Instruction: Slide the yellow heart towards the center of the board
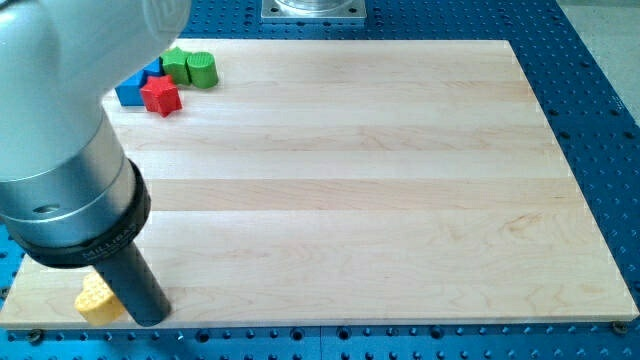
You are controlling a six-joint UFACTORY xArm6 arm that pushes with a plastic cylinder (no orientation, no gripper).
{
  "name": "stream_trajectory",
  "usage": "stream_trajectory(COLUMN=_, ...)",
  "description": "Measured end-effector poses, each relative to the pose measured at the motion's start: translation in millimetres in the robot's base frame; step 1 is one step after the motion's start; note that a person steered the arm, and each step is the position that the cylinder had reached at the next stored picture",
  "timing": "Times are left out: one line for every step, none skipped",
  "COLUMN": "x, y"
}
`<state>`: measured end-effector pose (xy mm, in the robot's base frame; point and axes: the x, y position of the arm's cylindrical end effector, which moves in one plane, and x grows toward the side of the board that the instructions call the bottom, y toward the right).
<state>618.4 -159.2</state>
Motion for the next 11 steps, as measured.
stream_trajectory(x=-1, y=-14)
stream_trajectory(x=-1, y=-25)
stream_trajectory(x=-45, y=-25)
stream_trajectory(x=-75, y=-61)
stream_trajectory(x=-42, y=-129)
stream_trajectory(x=-5, y=-143)
stream_trajectory(x=-1, y=-127)
stream_trajectory(x=0, y=-90)
stream_trajectory(x=-11, y=0)
stream_trajectory(x=-29, y=89)
stream_trajectory(x=-58, y=119)
